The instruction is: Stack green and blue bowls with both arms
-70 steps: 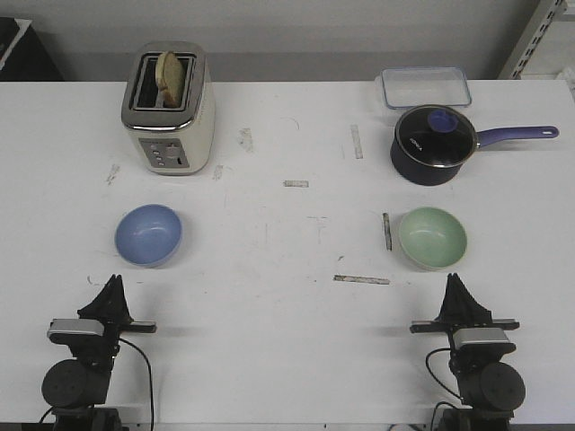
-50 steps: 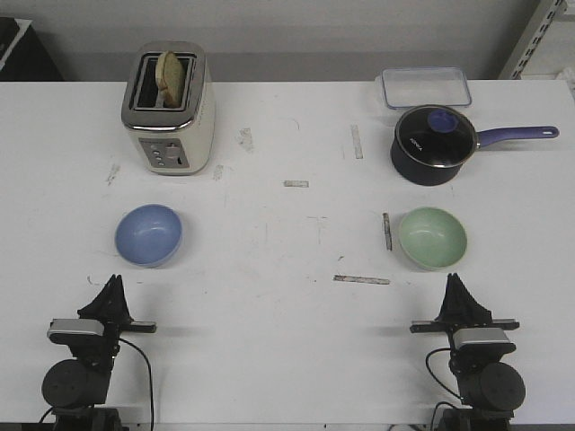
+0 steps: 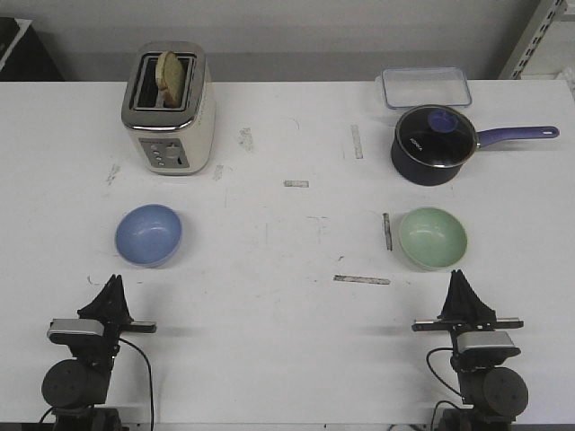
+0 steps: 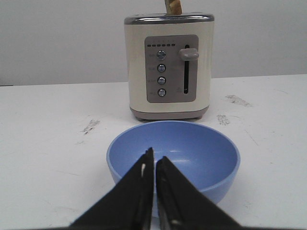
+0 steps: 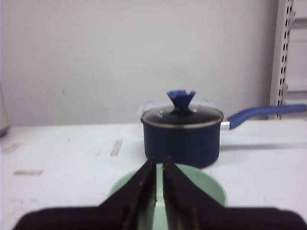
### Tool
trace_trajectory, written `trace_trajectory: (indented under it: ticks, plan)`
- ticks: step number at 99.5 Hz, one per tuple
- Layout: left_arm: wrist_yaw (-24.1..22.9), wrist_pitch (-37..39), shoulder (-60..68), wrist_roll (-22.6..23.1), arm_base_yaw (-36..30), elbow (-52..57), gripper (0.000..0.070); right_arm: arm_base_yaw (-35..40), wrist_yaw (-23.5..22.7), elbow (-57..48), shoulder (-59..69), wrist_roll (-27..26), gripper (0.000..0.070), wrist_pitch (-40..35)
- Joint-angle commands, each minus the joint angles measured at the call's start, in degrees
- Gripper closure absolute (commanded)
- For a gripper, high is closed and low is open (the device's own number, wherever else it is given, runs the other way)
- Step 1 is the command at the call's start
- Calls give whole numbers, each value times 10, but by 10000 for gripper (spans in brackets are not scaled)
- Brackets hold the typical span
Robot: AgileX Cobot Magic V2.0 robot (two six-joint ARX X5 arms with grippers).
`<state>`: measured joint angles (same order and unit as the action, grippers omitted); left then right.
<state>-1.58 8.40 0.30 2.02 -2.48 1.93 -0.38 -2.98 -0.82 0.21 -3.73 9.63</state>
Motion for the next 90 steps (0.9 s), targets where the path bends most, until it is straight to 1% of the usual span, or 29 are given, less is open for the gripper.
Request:
trace_trajectory:
  ticks: [1, 9, 35, 47, 54, 68, 90]
  plan:
    - [-2, 7, -1, 3, 0, -12, 699, 0, -1, -3, -1, -9, 688, 10]
    - [-2, 7, -1, 3, 0, -12, 699, 0, -1, -17, -1, -9, 688, 0]
    - [-2, 7, -1, 3, 0, -12, 699, 0, -2, -74, 4, -9, 688, -75]
    - [-2, 7, -1, 3, 0, -12, 699, 0, -11, -99, 22, -9, 688, -118]
    - [-2, 7, -1, 3, 0, -12, 699, 0, -19, -116, 40, -9, 688, -141]
    - [-2, 7, -1, 3, 0, -12, 699, 0, -20, -160, 93, -9, 688, -175]
    - [-2, 7, -1, 3, 0, -12, 699, 0, -20, -241, 207, -10, 688, -198]
